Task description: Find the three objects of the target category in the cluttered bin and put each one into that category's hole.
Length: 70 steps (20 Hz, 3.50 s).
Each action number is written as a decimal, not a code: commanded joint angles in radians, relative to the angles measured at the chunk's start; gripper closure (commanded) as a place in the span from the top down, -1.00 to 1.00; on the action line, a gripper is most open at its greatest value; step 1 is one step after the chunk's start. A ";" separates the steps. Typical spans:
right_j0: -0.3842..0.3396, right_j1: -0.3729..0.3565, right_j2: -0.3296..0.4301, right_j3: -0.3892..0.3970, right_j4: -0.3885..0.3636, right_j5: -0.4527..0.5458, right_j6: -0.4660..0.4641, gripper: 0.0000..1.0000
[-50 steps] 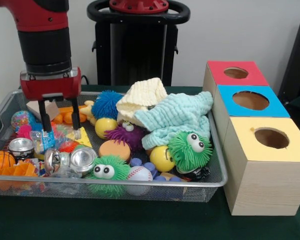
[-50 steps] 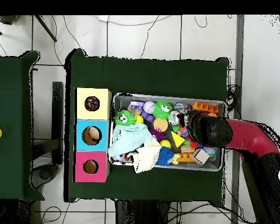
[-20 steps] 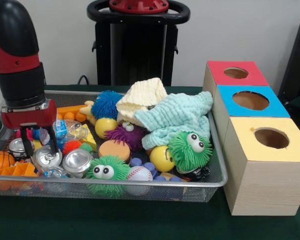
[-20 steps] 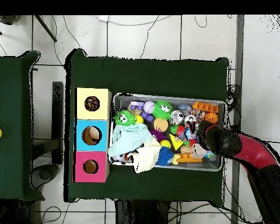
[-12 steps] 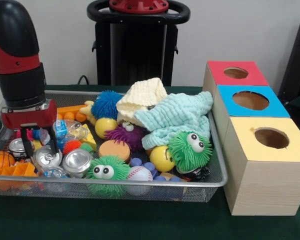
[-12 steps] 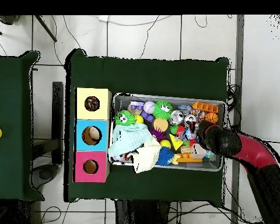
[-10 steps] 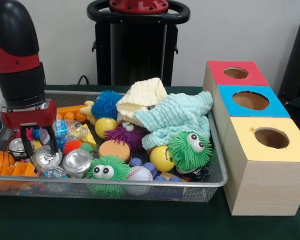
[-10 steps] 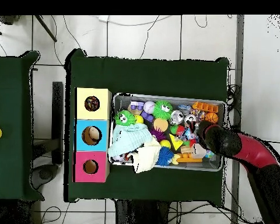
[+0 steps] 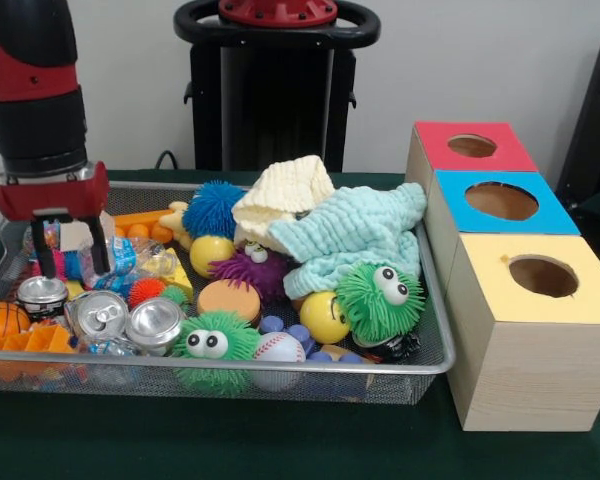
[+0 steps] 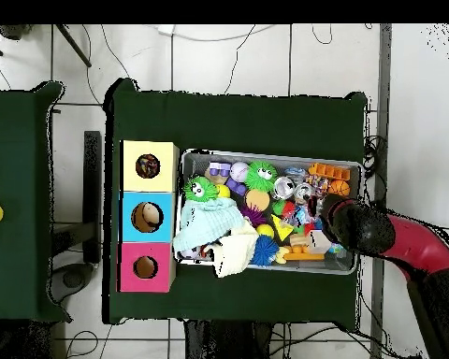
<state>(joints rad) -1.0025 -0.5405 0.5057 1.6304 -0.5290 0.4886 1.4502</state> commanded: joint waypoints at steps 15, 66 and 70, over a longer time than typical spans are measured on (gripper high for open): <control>0.023 -0.026 0.010 0.033 -0.006 0.085 -0.021 1.00; 0.101 -0.066 0.019 -0.071 0.064 0.244 -0.036 1.00; 0.122 -0.046 0.004 -0.126 0.049 0.239 -0.026 1.00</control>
<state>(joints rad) -0.9178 -0.5989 0.5044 1.5902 -0.4945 0.6150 1.4502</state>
